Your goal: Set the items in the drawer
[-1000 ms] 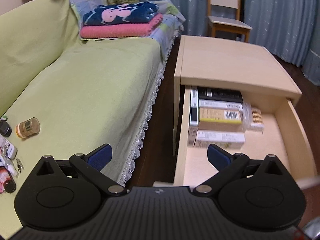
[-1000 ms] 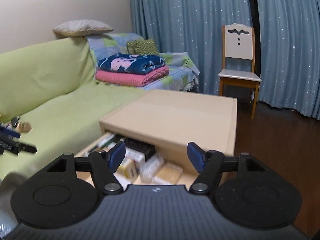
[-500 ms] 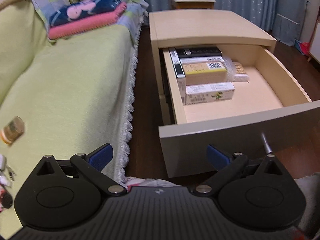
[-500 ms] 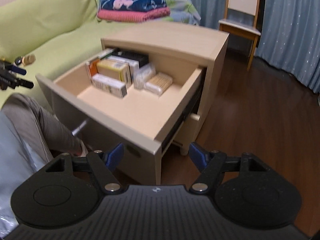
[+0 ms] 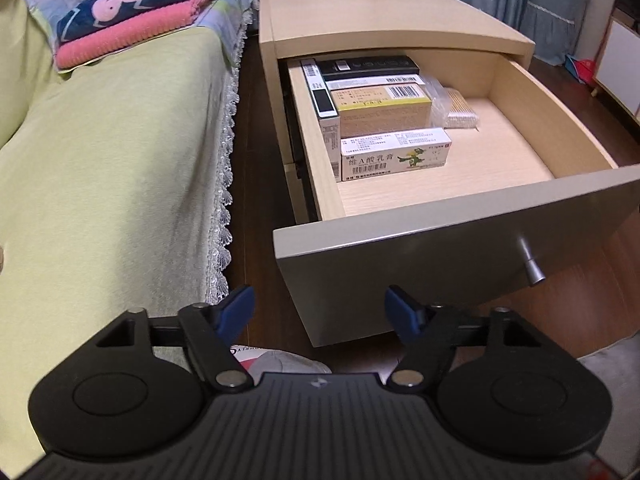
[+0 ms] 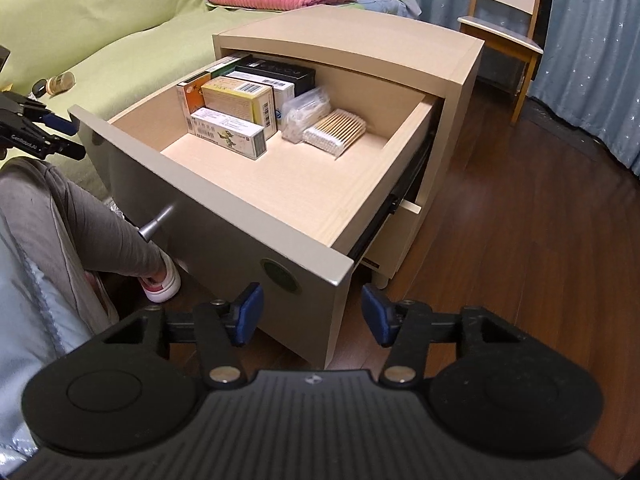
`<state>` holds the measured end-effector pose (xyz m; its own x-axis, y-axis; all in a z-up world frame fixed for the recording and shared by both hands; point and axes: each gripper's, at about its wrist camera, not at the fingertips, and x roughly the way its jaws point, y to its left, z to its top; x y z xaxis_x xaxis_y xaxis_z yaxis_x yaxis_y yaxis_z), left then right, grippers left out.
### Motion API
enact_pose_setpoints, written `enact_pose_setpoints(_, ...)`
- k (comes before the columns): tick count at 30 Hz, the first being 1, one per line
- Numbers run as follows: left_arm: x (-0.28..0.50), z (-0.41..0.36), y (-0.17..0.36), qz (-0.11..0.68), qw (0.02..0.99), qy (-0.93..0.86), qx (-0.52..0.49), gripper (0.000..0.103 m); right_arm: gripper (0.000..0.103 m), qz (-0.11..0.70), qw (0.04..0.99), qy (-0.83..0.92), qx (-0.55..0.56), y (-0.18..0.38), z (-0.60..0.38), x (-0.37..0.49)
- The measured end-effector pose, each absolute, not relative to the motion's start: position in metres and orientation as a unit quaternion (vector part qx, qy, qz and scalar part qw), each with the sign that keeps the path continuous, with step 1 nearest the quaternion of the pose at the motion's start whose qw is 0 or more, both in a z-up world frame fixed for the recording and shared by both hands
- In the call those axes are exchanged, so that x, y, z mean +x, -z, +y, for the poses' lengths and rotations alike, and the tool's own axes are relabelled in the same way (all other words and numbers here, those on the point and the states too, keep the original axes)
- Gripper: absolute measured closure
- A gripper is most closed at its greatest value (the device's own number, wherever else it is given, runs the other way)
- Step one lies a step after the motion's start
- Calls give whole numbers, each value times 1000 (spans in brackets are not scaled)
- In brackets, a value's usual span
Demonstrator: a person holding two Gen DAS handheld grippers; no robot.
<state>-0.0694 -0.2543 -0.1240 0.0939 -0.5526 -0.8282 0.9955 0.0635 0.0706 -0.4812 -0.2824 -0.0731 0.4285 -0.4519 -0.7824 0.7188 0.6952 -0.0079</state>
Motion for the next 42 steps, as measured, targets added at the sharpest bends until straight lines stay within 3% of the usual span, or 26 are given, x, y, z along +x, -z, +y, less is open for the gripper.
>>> enact_pose_setpoints(4, -71, -260, 129, 322, 647, 596, 350, 37, 69, 404, 827, 354, 165, 72, -280, -480)
enact_pose_setpoints(9, -73, -262, 134, 321, 641, 603, 351, 43, 70, 408, 826, 354, 158, 76, -278, -476)
enact_pose_setpoints(42, -76, -262, 142, 317, 654, 598, 336, 43, 68, 398, 820, 381, 156, 82, -281, -468)
